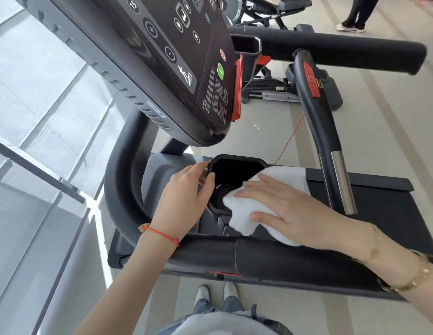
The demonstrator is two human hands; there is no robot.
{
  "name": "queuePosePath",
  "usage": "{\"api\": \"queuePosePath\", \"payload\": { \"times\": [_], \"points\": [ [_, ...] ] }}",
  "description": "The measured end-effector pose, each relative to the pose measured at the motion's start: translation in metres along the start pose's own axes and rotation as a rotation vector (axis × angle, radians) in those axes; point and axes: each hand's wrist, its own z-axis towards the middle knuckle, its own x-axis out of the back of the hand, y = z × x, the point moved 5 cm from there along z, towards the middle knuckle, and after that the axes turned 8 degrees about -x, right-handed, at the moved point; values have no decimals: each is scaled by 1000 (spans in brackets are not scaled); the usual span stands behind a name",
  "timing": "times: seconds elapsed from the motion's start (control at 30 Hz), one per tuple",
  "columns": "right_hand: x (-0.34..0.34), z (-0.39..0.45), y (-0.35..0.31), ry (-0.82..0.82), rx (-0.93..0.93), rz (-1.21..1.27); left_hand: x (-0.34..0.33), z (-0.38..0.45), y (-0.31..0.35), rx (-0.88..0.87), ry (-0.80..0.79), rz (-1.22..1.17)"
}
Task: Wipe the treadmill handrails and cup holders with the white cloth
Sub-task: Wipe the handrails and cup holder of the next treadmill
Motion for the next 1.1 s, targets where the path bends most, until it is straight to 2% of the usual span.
{"api": "queuePosePath", "payload": {
  "times": [0.17,0.37,0.5,0.63,0.77,0.87,0.97,1.1],
  "points": [
    [-15,26,-37,38,17,-66,-1,0,0,-2,-6,2],
    [3,-9,-9,65,125,-106,-1,1,-1,-7,-15,38],
    [-1,8,-24,60,64,-194,-1,1,-2,-14,-20,38],
    [-15,28,-43,40,-6,-103,-1,1,-3,6,-27,36],
    [-6,5,-29,73,45,-123,-1,1,-2,0,-38,49],
    [1,-5,-21,62,105,-34,0,1,-1,-10,-43,57],
    [2,-13,-13,168,81,112,2,-1,0,0,-42,45],
    [14,-28,-4,457,-139,337,2,-1,1,5,-49,47]
  ]
}}
